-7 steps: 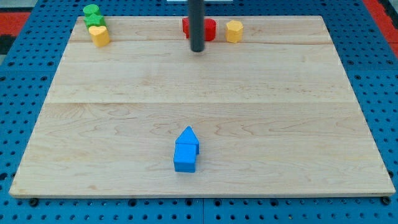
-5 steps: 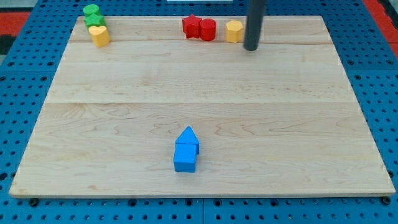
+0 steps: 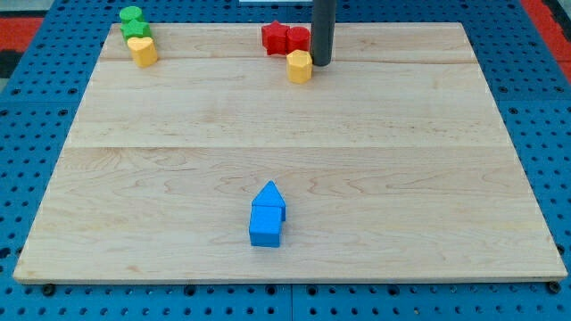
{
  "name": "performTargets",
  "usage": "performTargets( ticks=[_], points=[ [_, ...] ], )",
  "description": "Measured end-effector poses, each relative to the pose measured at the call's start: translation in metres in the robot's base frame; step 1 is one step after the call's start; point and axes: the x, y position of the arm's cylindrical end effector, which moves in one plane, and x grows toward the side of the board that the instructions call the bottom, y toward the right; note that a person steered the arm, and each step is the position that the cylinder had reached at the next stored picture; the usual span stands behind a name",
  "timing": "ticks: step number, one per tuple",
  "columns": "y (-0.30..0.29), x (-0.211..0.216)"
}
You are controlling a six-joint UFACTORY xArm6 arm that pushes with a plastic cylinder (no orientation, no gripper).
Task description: Push the yellow hexagon into the yellow heart
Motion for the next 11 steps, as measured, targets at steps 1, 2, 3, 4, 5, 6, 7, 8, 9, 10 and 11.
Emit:
performTargets(
  ticks=[1, 2, 3, 4, 5, 6, 7, 8, 9, 10, 11],
  points=[
    [-0.029, 0.019],
    [-0.070, 0.028],
    [-0.109, 0.030],
    [-0.145, 0.030],
    [-0.187, 0.030],
    [-0.221, 0.030],
    [-0.220, 0.053],
    [-0.232, 0.071],
    [-0.241, 0.067],
    [-0.250, 0.056],
    [-0.254, 0.045]
  ],
)
